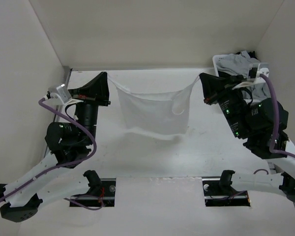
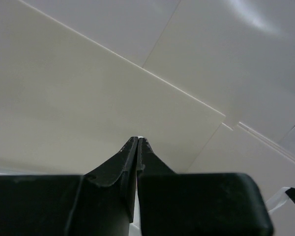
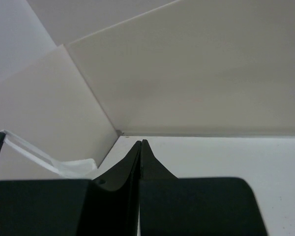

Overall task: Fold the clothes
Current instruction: Flatten the tank top out

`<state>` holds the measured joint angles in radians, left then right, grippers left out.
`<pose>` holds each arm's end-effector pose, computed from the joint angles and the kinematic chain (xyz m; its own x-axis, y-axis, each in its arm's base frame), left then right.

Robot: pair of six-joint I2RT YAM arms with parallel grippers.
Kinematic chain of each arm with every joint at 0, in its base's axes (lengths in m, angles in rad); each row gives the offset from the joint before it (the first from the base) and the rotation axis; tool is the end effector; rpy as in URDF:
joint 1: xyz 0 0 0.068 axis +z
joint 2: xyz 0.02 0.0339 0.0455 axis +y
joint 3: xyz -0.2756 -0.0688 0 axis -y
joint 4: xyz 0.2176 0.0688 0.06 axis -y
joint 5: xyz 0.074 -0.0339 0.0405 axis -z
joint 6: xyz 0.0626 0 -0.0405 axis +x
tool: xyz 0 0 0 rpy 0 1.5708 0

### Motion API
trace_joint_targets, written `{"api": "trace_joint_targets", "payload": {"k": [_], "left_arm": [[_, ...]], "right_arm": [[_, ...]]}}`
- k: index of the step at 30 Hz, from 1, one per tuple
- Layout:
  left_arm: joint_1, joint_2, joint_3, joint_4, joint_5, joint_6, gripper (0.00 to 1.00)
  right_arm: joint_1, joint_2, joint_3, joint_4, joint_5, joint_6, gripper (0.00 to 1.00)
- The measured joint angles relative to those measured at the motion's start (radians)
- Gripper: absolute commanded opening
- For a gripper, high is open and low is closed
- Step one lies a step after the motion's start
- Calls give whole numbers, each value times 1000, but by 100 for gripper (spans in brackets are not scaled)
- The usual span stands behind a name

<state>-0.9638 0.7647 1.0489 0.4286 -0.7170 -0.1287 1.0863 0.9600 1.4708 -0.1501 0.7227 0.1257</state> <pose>0.0936 -0.0627 0.5022 0.3269 -0.6403 -0.6951 0.3807 0.7624 -0.5233 0.0998 0.1007 0.5407 0.1160 0.4223 -0.8990 -0.3931 0.8507 0.3489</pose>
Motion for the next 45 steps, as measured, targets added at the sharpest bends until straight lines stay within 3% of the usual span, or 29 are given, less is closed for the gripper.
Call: {"api": "trace_joint_targets", "payload": {"k": [4, 7, 10, 16, 20, 22, 25, 27, 29, 33, 35, 39, 45], "left_arm": [[-18, 26, -4, 50, -34, 64, 0], [47, 97, -33, 116, -36, 76, 1], [180, 243, -82, 148, -4, 25, 1], [475, 675, -43, 42, 175, -153, 2], [570, 958, 167, -40, 256, -214, 3], [596, 1091, 321, -81, 289, -233, 9], [619, 1214, 482, -131, 332, -249, 34], [627, 1223, 495, -158, 344, -260, 42], [628, 1195, 459, -153, 348, -277, 42], [604, 1011, 210, -146, 332, -344, 32], [581, 893, 66, -146, 316, -385, 23], [548, 666, -204, -163, 306, -472, 17], [625, 500, -473, -263, 397, -577, 34]], "right_arm": [[-19, 29, -19, 8, 11, -19, 0], [-157, 64, -78, 19, -55, 17, 0], [-330, 163, -107, 31, -172, 86, 0], [-581, 585, -46, 74, -421, 193, 1], [-683, 933, 156, 35, -533, 240, 1], [-723, 1080, 288, 0, -566, 259, 13], [-770, 1197, 410, -40, -597, 287, 38], [-792, 1201, 418, -53, -605, 303, 43], [-802, 1170, 389, -39, -609, 317, 41], [-787, 965, 128, 26, -622, 350, 8], [-761, 844, -23, 68, -623, 372, 1], [-681, 656, -286, 170, -631, 422, 2], [-603, 501, -568, 236, -648, 457, 19]]}}
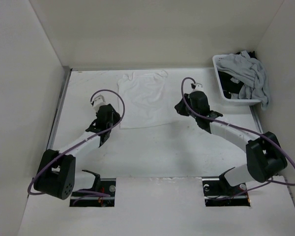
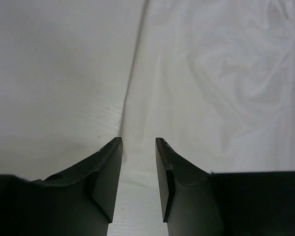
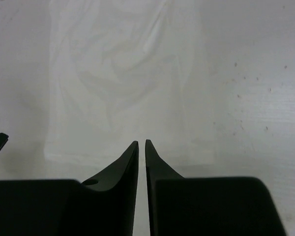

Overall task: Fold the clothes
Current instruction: Flatten the tank top out, then fold the tank top

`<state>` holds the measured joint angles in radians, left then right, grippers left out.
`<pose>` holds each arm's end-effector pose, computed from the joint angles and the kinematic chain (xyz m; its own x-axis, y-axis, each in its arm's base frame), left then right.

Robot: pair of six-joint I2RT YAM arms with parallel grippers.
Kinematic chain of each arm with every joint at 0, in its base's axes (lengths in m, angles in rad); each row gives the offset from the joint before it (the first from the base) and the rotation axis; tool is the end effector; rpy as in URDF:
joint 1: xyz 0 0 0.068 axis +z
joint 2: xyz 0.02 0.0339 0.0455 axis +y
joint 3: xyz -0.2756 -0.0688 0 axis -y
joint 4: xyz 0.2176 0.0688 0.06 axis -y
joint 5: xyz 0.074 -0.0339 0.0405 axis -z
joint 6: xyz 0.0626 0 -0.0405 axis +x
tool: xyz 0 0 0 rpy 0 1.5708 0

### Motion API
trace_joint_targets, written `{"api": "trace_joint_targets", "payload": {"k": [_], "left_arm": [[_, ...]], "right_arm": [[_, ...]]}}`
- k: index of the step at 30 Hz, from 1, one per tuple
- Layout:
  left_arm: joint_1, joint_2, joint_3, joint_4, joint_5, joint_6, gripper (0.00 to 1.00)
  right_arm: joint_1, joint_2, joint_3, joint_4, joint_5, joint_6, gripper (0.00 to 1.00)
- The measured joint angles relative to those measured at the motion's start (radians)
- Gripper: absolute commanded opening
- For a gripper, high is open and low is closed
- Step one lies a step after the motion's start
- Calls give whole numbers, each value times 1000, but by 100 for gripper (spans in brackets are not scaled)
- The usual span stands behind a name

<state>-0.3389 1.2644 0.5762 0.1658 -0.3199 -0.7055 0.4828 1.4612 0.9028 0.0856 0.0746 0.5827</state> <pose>0.2505 -0.0674 0.2178 -0.3962 -0.5130 -0.7615 -0.2606 0.8581 -0.4425 0.2924 0.1480 0.2609 -0.5592 0.3264 -0.7621 -0.1156 0.8795 0.4616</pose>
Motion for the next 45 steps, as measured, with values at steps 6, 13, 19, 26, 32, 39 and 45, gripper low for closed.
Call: {"api": "trace_joint_targets", "payload": {"k": [6, 13, 19, 26, 32, 39, 45], "left_arm": [[74, 27, -85, -6, 151, -62, 37], [85, 93, -93, 36, 253, -82, 32], [100, 99, -110, 39, 278, -88, 30], [105, 101, -126, 37, 275, -88, 28], [105, 114, -126, 49, 276, -89, 24], [108, 124, -126, 59, 277, -91, 20], [108, 142, -126, 86, 278, -97, 15]], "right_arm": [[-24, -50, -167, 50, -5, 35, 36], [-94, -32, -230, 82, -26, 59, 44], [-133, 50, -230, 119, -56, 87, 47], [-142, 147, -204, 139, -121, 119, 45], [-159, 184, -202, 184, -181, 151, 42], [-174, 220, -193, 217, -225, 175, 39], [-174, 243, -185, 231, -256, 186, 29]]}}
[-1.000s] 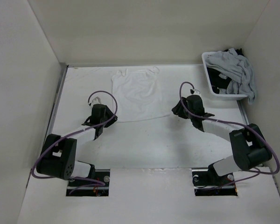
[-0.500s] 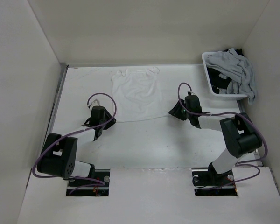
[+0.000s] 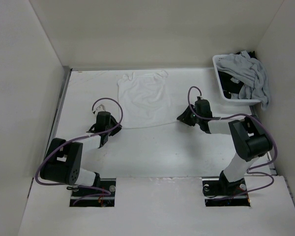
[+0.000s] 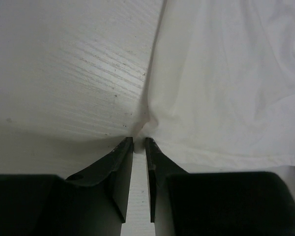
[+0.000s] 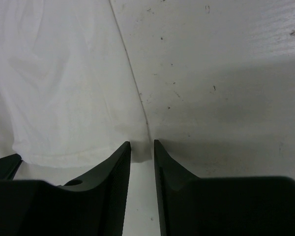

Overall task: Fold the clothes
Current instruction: Fold the tank top

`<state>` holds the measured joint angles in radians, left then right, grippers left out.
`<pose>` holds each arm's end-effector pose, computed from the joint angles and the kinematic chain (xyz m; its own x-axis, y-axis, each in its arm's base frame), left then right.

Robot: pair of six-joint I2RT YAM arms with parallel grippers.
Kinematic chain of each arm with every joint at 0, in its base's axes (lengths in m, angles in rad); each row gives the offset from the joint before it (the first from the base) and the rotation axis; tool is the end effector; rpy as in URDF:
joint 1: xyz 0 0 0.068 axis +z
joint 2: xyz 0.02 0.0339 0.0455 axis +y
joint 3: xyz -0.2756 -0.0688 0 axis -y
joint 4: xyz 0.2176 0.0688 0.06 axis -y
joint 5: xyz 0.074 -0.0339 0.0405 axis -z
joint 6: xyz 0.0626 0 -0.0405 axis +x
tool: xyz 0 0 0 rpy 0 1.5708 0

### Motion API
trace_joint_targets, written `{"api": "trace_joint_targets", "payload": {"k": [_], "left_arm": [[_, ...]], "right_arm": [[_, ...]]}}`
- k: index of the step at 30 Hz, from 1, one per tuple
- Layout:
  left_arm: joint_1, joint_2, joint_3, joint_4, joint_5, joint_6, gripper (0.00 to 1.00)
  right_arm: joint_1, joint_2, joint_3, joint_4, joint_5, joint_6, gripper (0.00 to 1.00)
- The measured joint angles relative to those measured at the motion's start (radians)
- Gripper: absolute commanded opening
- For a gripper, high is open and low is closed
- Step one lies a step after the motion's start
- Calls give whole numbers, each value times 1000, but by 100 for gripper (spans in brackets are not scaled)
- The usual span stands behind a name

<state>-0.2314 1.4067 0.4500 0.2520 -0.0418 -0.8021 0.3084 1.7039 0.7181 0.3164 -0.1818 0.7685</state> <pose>0.2473 -0.0556 0.1537 -0.5808 -0.6010 -0.5491 -0.3155 0.7879 -0.5288 0.3139 0.1119 0.1543 -0.7265 0.4860 -0.4858 0.0992 0.7737 0.6257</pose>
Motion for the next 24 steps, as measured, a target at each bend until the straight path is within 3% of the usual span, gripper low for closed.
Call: {"api": "trace_joint_targets", "payload": {"k": [7, 13, 18, 24], "left_arm": [[0, 1, 0, -2, 0, -2, 5], [-4, -73, -6, -52, 3, -6, 2], [-33, -328, -8, -168, 2, -10, 1], [-69, -697, -10, -394, -1, -24, 1]], "right_arm": [[0, 24, 12, 8, -30, 22, 6], [0, -23, -13, 13, -31, 32, 2], [31, -249, -130, -8, 16, 27, 2], [237, -633, -306, -167, 150, 50, 2]]}}
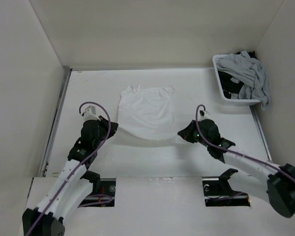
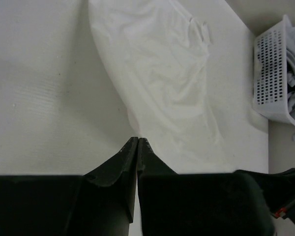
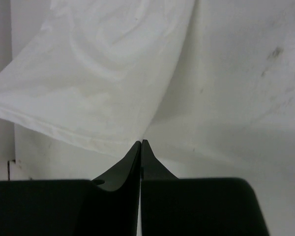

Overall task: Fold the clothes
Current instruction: Fold the tank top

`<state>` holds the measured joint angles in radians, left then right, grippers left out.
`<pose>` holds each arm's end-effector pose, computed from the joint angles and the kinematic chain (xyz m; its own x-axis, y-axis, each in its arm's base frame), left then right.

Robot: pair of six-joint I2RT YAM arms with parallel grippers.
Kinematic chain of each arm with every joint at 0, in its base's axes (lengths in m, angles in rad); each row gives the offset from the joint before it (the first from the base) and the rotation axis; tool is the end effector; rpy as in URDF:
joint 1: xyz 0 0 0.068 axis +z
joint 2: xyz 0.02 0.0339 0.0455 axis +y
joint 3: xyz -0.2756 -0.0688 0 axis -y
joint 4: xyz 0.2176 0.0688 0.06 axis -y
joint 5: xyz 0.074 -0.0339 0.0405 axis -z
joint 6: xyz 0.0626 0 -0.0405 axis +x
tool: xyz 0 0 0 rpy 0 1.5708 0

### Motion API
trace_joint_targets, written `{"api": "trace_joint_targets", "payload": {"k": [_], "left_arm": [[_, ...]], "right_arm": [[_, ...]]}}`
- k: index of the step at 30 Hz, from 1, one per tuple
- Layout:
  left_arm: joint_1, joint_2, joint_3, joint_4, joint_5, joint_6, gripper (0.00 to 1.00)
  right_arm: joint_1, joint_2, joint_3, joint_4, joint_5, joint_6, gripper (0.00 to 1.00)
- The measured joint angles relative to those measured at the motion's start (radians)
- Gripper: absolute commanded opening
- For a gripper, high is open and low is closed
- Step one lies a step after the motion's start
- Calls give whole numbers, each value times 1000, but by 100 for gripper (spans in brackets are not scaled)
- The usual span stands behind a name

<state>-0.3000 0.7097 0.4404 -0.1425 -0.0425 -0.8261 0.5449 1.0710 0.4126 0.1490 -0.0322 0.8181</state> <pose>0.1554 -0.0453 0.2384 -0.4489 -0.6301 -0.6336 -0.1063 0.7417 -0.6623 0.1837 0.1137 0.2031 -0.6807 0.4404 -0.5854 -0.0662 0.7588 0.6479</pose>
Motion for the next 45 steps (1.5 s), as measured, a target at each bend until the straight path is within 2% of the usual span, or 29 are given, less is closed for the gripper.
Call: {"api": "trace_joint_targets", "payload": {"k": [6, 9, 12, 16, 21, 24, 30, 36, 38, 40, 42, 45], "left_arm": [[-26, -332, -1, -294, -16, -44, 1], [-38, -428, 0, -374, -42, -63, 1], [-40, -402, 2, -386, -72, -68, 1], [-28, -241, 20, -291, -103, -68, 1], [14, 52, 105, -78, -132, -69, 1], [38, 242, 173, 60, -142, -72, 1], [102, 648, 350, 273, -155, -74, 1], [145, 945, 529, 338, -158, -82, 4], [153, 1016, 588, 345, -157, -84, 8], [159, 1073, 638, 358, -156, -85, 21], [163, 1102, 659, 379, -153, -84, 30], [169, 1101, 648, 407, -139, -83, 30]], "right_arm": [[252, -361, -48, -279, 171, 113, 2], [343, -441, -42, -375, 241, 159, 2], [363, -416, -10, -434, 279, 166, 2], [271, -290, 91, -440, 280, 106, 2], [36, -40, 306, -347, 189, -5, 2], [-63, 140, 446, -281, 125, -50, 3], [-161, 505, 710, -209, 20, -93, 3], [-214, 835, 1000, -211, -51, -112, 3], [-223, 919, 1087, -215, -62, -114, 7], [-231, 985, 1157, -220, -70, -114, 17], [-236, 1025, 1195, -224, -74, -109, 30], [-239, 1040, 1202, -233, -79, -109, 36]]}}
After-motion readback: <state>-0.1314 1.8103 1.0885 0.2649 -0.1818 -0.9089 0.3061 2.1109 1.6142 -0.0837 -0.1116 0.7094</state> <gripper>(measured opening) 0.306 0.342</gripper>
